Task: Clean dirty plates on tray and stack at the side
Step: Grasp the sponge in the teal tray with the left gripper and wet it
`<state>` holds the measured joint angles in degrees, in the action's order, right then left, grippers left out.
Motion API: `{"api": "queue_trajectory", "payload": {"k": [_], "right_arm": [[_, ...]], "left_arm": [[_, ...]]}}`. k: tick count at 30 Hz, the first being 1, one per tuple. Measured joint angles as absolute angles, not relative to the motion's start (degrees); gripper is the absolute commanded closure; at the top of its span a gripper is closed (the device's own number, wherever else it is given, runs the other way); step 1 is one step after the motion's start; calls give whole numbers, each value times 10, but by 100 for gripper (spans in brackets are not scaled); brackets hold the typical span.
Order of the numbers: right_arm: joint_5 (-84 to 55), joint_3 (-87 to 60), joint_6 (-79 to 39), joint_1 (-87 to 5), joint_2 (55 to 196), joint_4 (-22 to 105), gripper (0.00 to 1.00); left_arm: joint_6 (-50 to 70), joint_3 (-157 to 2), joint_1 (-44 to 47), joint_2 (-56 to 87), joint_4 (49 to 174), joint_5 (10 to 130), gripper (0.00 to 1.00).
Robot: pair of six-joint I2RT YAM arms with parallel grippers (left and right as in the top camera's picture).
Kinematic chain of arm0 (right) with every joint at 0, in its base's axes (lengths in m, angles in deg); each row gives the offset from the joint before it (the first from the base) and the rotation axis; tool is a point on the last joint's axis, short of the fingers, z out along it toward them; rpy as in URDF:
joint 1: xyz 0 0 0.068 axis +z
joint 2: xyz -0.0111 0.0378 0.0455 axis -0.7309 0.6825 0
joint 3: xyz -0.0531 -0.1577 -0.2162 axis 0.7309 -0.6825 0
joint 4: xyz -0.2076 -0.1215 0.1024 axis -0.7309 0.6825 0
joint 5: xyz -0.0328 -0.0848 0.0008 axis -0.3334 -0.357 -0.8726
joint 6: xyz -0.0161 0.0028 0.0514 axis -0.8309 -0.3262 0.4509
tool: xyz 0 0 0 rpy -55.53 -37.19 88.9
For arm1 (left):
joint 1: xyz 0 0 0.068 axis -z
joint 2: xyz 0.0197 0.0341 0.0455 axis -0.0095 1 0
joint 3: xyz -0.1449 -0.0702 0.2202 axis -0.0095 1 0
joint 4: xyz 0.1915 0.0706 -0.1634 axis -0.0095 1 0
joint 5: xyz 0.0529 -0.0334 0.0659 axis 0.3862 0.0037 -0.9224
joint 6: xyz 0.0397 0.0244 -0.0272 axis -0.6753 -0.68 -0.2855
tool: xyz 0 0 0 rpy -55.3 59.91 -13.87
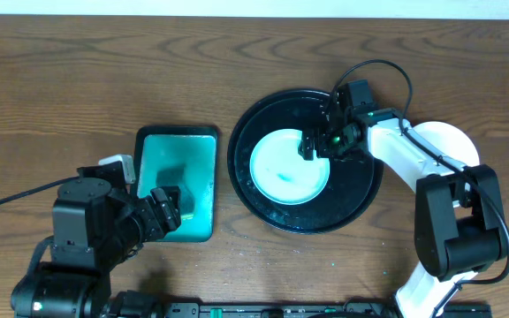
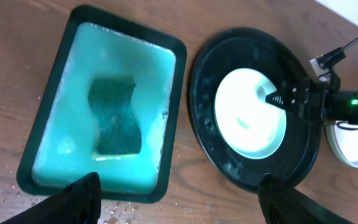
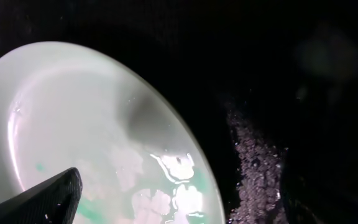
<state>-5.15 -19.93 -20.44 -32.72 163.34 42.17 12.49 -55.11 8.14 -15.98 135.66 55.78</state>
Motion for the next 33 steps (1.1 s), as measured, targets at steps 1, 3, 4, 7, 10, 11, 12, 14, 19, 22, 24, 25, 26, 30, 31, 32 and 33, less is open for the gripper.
{"api": "queue_trajectory", "payload": {"k": [1, 3, 4, 7, 10, 11, 12, 14, 19, 22, 24, 25, 26, 30, 31, 32, 33], "right_arm": [[-41, -199, -203, -327, 1633, 426, 17], [-15, -200, -203, -327, 1633, 424, 39], [-3, -200, -204, -327, 1633, 423, 43], [7, -200, -204, -327, 1632, 441, 49], [-16, -202, -203, -318, 1617, 471, 46], [-30, -203, -203, -312, 1603, 480, 45], [-44, -204, -204, -304, 1585, 489, 44], [-69, -204, -204, -288, 1547, 501, 42], [-127, -203, -195, -245, 1457, 527, 40], [-145, -203, -184, -236, 1443, 543, 41], [-155, -203, -169, -236, 1445, 552, 40], [-160, -204, -160, -236, 1446, 556, 39], [-163, -204, -148, -236, 1447, 559, 38], [-173, -204, -112, -236, 1447, 560, 30], [-175, -204, -104, -237, 1447, 562, 28], [-178, -204, -100, -238, 1447, 566, 26], [-183, -204, -95, -240, 1447, 570, 26]], "left_arm": [[125, -551, 81, -159, 1359, 558, 19], [125, -551, 81, -156, 1360, 558, 23], [125, -551, 81, -153, 1361, 558, 23], [129, -551, 81, -126, 1363, 557, 23], [138, -551, 81, -66, 1363, 555, 30], [142, -551, 81, -34, 1363, 548, 30], [144, -551, 81, -4, 1363, 539, 31], [154, -550, 80, 65, 1354, 520, 31], [173, -546, 58, 217, 1309, 482, 36], [179, -546, 39, 304, 1276, 478, 51], [170, -546, 32, 355, 1249, 487, 52], [167, -546, 31, 378, 1235, 495, 53], [162, -546, 30, 404, 1220, 508, 53], [155, -546, 32, 444, 1193, 543, 81], [153, -546, 34, 445, 1190, 550, 88], [151, -546, 36, 446, 1187, 556, 92], [148, -547, 37, 446, 1185, 560, 92]]}}
